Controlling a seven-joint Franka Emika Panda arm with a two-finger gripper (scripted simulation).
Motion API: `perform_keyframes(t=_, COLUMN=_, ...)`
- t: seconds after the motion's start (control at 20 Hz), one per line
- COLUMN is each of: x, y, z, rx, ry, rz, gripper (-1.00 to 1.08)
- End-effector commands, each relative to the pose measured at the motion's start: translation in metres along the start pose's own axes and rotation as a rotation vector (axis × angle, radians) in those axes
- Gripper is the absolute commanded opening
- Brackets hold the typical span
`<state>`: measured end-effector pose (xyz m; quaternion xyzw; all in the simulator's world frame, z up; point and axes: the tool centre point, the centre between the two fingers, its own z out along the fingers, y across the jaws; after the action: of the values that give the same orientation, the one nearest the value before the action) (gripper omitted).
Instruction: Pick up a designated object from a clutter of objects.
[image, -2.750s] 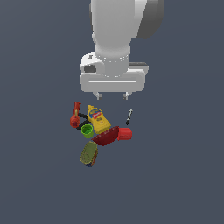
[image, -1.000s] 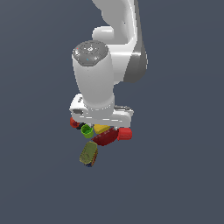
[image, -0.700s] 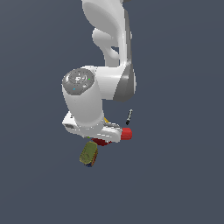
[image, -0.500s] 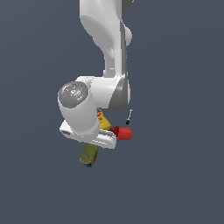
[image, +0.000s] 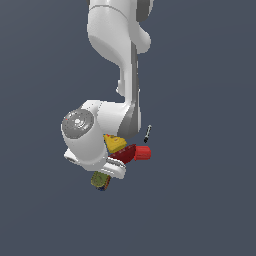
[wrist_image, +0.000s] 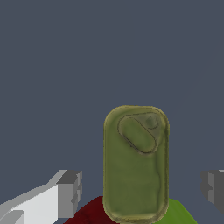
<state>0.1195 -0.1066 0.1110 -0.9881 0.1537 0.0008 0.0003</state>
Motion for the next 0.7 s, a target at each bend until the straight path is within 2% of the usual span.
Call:
perform_keyframes(t=0.0, x=0.001, y=0.001, z=0.002, rx=0.0, ry=0.002, rz=0.002, gripper=1.0)
perform_keyframes(t=0.25, x=0.0, y=0.0, z=0.008, rx=0.0, ry=0.0, rz=0.001, gripper=1.0)
perform_keyframes(t=0.65, x=0.0, y=0.001, z=0.046, rx=0.0, ry=0.001, rz=0.003, gripper=1.0)
